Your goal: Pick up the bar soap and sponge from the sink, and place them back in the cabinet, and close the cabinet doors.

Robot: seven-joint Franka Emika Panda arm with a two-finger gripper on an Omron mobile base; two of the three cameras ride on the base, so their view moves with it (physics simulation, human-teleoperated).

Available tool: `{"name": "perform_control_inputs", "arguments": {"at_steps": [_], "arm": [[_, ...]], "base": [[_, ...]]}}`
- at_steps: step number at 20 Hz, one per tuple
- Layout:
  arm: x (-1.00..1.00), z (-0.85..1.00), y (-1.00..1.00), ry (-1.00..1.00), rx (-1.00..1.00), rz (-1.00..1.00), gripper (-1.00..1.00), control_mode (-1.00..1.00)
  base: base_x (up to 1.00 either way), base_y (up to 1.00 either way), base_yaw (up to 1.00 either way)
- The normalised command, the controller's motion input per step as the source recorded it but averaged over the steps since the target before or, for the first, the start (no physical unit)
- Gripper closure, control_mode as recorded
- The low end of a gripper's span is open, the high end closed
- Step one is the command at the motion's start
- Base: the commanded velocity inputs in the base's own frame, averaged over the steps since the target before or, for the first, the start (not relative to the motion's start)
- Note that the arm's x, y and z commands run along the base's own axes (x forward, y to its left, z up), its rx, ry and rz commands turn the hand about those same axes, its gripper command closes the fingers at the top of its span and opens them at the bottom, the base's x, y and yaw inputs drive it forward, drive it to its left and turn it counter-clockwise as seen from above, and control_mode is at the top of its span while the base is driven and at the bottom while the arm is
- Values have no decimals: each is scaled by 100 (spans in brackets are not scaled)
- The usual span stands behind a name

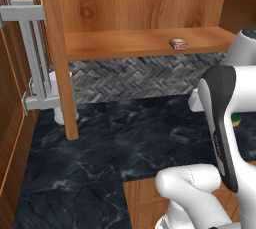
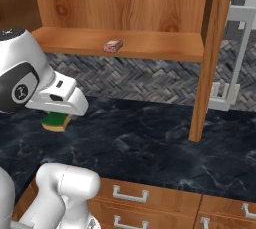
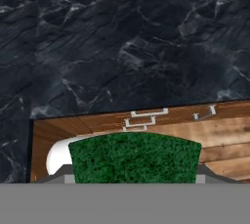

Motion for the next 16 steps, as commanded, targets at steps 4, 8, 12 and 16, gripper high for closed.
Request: {"name": "perform_control_inputs", "arguments": {"at_steps": [4, 8, 12, 16], "arm": [[0, 33, 0, -13, 0, 0, 100, -100], [0, 47, 4, -21, 0, 0, 100, -100], [1, 48, 20, -20, 0, 0, 100, -100], [8, 45, 24, -19, 0, 0, 100, -100]], "base": [[0, 0, 0], [0, 0, 0], [0, 0, 0], [0, 0, 0]]}}
